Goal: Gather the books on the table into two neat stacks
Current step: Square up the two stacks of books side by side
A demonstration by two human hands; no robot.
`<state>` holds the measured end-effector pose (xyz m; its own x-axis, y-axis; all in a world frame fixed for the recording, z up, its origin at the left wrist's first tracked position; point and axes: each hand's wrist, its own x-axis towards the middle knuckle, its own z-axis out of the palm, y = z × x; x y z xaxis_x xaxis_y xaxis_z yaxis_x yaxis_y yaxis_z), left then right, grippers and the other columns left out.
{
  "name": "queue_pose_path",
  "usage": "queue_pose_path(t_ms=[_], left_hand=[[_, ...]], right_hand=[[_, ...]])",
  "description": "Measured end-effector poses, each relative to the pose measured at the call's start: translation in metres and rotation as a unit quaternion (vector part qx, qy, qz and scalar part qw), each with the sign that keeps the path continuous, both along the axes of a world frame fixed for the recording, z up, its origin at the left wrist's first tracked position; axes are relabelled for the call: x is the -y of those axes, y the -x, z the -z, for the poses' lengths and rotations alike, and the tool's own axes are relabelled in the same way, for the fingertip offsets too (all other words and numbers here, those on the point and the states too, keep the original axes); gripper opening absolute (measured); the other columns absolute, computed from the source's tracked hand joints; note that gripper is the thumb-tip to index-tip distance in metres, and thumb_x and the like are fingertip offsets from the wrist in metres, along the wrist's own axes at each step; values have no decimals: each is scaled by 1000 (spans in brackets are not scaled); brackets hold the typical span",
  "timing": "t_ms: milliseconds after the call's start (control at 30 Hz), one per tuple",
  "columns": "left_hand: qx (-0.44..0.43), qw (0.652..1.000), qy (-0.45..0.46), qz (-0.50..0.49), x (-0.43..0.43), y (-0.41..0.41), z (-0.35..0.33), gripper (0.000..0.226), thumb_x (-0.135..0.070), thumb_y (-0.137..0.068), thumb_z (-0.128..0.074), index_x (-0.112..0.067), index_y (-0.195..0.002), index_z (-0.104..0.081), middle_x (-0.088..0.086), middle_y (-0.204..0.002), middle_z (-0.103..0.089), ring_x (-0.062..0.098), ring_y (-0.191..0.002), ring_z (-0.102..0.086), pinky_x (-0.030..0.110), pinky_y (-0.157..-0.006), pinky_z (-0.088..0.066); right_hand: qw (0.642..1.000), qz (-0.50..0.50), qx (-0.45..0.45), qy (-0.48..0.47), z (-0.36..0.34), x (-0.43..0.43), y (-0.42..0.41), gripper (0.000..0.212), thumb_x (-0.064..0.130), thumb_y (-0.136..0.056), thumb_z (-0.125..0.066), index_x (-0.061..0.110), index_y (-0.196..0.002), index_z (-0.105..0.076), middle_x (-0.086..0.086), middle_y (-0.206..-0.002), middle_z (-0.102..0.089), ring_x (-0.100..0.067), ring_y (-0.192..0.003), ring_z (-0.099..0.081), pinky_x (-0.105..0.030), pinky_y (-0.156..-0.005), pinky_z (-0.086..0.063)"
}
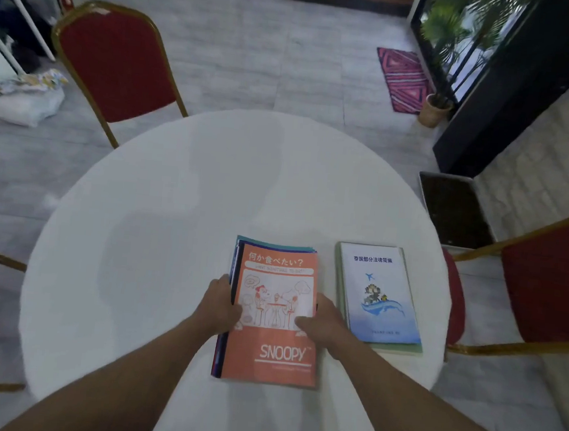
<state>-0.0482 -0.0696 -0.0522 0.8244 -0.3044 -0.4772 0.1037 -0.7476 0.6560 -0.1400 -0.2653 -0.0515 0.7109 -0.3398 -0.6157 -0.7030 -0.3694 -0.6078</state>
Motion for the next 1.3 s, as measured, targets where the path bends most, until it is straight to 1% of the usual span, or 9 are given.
queue_pose_path(t_ms=[133, 200, 433, 567, 667, 733, 1000, 1200, 1300], left_hand=[[-32, 999, -44, -2, 2, -8, 18, 36, -1, -84, -60, -2, -119, -52, 16, -126, -58, 32, -115, -62, 40, -87, -59], [-47, 996, -76, -1, 3, -13, 22, 38, -1, -85, -59, -1, -121, -50, 19, -132, -52, 33, -119, -58, 41, -91, -57], [-68, 995, -64, -25, 10, -27, 24, 38, 0, -85, -62, -2, -120, -49, 19, -132, -52, 35, -115, -61, 48, -85, -59], [-52, 996, -55, -45, 16, -32, 23, 31, -4, -86, -64, -4, -115, -52, 16, -123, -59, 31, -107, -65, 43, -79, -61], [-42, 996, -42, -63, 20, -34, 22, 29, -9, -87, -67, -6, -112, -53, 13, -116, -65, 28, -101, -67, 33, -71, -60], [-39, 996, -41, -71, 22, -35, 22, 29, -11, -88, -67, -8, -112, -53, 12, -118, -63, 28, -103, -67, 31, -68, -57], [-13, 996, -47, -72, 32, -45, 24, 31, -12, -89, -65, -11, -117, -51, 12, -125, -59, 32, -111, -63, 43, -83, -59], [4, 996, -40, -82, 41, -61, 25, 31, -15, -89, -66, -13, -116, -51, 10, -122, -61, 30, -108, -64, 39, -78, -57], [7, 996, -44, -81, 46, -69, 26, 31, -15, -90, -65, -13, -118, -50, 10, -124, -60, 30, -108, -63, 37, -76, -56]], right_hand=[[999, -20, -43, 17, 10, 7, -13, 51, 13, -79, -73, 16, -127, -56, -6, -124, -67, -27, -110, -66, -43, -93, -56], [997, -25, -67, 13, 14, 11, -20, 57, 16, -76, -77, 13, -127, -52, -7, -124, -66, -27, -110, -65, -42, -93, -56], [995, -39, -96, 1, 18, 21, -41, 61, 15, -76, -81, 10, -125, -44, -10, -125, -62, -26, -110, -63, -38, -87, -58], [995, -44, -89, 11, 17, 24, -49, 61, 16, -78, -81, 10, -127, -44, -10, -127, -62, -28, -113, -63, -42, -93, -57], [996, -44, -75, 20, 16, 25, -53, 55, 16, -80, -79, 14, -125, -48, -8, -127, -64, -28, -111, -65, -42, -92, -58], [996, -45, -69, 26, 16, 26, -56, 50, 15, -82, -78, 15, -123, -50, -7, -125, -65, -27, -109, -66, -42, -90, -58], [997, -43, -50, 41, 17, 33, -67, 45, 15, -82, -76, 16, -120, -53, -6, -124, -67, -26, -109, -66, -41, -91, -57], [998, -42, -31, 47, 18, 42, -84, 39, 15, -83, -76, 18, -115, -54, -5, -123, -68, -25, -108, -66, -34, -84, -57], [998, -38, -31, 45, 18, 46, -92, 42, 15, -82, -76, 16, -117, -54, -5, -121, -68, -25, -108, -67, -39, -89, -58]])
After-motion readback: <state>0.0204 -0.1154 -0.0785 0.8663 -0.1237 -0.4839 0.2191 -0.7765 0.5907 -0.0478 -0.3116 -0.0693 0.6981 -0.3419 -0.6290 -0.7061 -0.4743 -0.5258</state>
